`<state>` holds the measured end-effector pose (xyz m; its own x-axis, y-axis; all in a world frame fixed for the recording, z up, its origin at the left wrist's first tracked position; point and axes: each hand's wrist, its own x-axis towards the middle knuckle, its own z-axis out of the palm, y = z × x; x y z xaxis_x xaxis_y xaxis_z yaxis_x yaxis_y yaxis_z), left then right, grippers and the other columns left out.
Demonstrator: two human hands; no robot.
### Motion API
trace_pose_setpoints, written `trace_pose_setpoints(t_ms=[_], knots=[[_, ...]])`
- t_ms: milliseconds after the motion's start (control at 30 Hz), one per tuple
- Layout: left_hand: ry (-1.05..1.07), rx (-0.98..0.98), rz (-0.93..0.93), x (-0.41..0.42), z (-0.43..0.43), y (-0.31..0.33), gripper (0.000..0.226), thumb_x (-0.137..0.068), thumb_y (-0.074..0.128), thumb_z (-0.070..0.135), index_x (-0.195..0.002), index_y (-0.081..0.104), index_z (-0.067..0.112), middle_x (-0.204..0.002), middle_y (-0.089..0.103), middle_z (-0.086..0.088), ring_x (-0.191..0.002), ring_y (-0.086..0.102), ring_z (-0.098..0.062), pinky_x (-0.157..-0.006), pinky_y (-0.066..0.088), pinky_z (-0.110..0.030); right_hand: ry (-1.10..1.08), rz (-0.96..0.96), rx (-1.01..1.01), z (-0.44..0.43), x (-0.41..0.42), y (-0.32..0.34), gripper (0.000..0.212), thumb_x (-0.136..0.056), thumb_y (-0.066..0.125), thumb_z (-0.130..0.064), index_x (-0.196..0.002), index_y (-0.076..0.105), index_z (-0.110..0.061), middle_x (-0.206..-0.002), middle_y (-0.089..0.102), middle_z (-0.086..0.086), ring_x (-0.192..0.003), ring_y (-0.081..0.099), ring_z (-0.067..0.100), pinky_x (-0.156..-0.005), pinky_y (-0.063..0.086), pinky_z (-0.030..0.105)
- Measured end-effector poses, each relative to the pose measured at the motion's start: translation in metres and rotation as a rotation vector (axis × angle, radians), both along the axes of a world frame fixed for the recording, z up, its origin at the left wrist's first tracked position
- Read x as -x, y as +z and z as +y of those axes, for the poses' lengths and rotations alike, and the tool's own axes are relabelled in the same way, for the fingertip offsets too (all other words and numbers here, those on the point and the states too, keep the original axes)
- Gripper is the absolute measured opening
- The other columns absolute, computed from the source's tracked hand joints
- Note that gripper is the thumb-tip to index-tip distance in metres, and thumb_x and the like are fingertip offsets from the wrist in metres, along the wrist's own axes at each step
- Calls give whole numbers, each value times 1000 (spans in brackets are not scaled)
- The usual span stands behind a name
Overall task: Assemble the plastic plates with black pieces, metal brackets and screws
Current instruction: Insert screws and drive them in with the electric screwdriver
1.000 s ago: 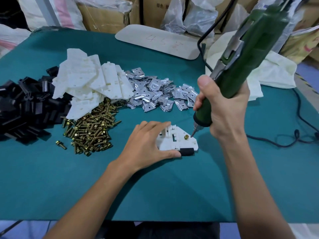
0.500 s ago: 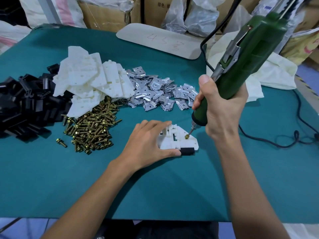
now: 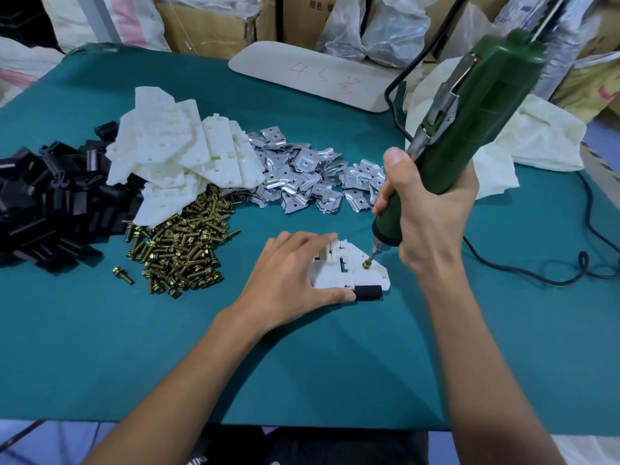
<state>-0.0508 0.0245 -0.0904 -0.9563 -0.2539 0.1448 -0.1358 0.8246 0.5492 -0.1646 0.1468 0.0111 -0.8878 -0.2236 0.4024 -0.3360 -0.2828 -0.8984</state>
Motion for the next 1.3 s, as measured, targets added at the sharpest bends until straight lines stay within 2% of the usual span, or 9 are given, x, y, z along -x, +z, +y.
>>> trace_pose_setpoints(t_ms=[767,900,1000,1033,1100,1167,1233,1267,1300], knots=[[6,4,2,-1,1,2,96,-65,55,89,-145,46,37,-129,56,14,-111,43,-11,-99,32,-30,-13,-15,-6,1,-2,0,26,-79,85,-32,-77,59,-34,-63,56,0,-42,52,25,-48,47,30],[10,16,-53,0,1,9,96,-68,59,86,-147,42,35,-138,51,13,-123,39,-13,-104,29,-32,15,-33,23,4,-3,8,45,-69,91,-48,-84,56,-24,-66,54,6,-42,52,24,-48,47,31],[-123,-19,-144,8,-1,26,91,-73,69,70,-151,34,37,-154,36,12,-138,28,-14,-108,20,-29,18,-30,80,11,0,19,51,-70,91,-46,-89,54,-16,-65,53,10,-43,50,24,-48,47,30],[-169,6,-193,12,-1,33,89,-75,72,64,-151,35,37,-154,37,10,-138,30,-16,-110,21,-31,10,-23,89,12,2,22,51,-72,91,-42,-90,54,-13,-66,53,11,-43,50,24,-48,46,30],[-161,117,-271,21,0,44,81,-74,73,65,-144,45,34,-142,51,4,-128,45,-22,-107,32,-35,-9,-17,110,15,4,28,51,-75,89,-36,-94,52,-7,-68,51,14,-44,49,23,-47,45,30],[29,320,-298,23,1,53,74,-71,63,82,-115,58,23,-108,63,0,-99,60,-24,-83,43,-34,-25,-14,127,19,5,32,52,-75,86,-34,-97,50,-4,-71,48,16,-44,48,23,-47,45,30],[232,529,-294,18,1,58,74,-76,40,91,-82,50,18,-71,53,3,-60,50,-20,-54,31,-29,-32,-7,135,21,4,34,50,-76,85,-34,-96,49,-5,-71,47,17,-43,48,23,-47,44,30],[275,566,-283,15,0,59,73,-80,32,89,-74,47,17,-62,45,2,-52,41,-19,-50,25,-28,-35,-5,136,22,4,35,49,-76,85,-34,-95,49,-6,-71,47,17,-43,48,23,-48,44,30],[289,546,-256,13,-2,57,72,-83,30,87,-71,49,18,-59,45,1,-52,42,-21,-49,25,-28,-36,-3,132,23,4,35,48,-76,85,-33,-94,49,-7,-71,48,17,-44,48,23,-48,44,30]])
